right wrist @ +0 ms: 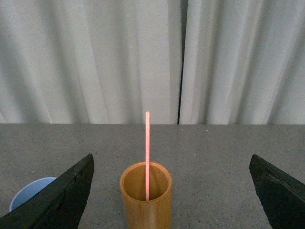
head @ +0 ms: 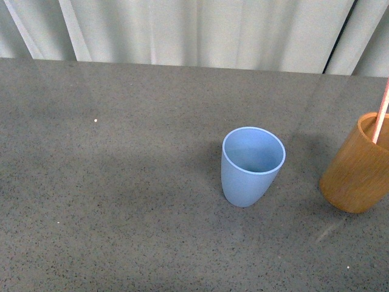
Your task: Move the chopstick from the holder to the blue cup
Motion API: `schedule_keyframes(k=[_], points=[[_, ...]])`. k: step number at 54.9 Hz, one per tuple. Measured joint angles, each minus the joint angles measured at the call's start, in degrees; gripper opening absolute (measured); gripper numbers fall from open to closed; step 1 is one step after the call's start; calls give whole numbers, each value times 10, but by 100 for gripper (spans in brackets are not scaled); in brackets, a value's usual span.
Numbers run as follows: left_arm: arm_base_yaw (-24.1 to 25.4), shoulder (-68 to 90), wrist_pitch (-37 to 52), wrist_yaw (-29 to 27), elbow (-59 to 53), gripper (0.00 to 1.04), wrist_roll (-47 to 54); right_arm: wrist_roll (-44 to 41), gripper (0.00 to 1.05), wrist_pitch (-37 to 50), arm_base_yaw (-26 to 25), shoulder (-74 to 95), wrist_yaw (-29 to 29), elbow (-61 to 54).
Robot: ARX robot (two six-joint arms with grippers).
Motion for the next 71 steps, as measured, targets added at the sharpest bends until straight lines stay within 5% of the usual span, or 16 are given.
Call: schedule_keyframes(k=[9, 40, 71], points=[[26, -52, 1, 35, -66, 3, 3, 0, 95, 0, 0, 0, 0, 0], [136, -279, -78, 137, -206, 4, 6, 0, 95, 0, 0, 0, 0, 0], [140, -462, -233, 139, -226, 4, 6, 0, 95, 0, 0, 0, 0, 0]])
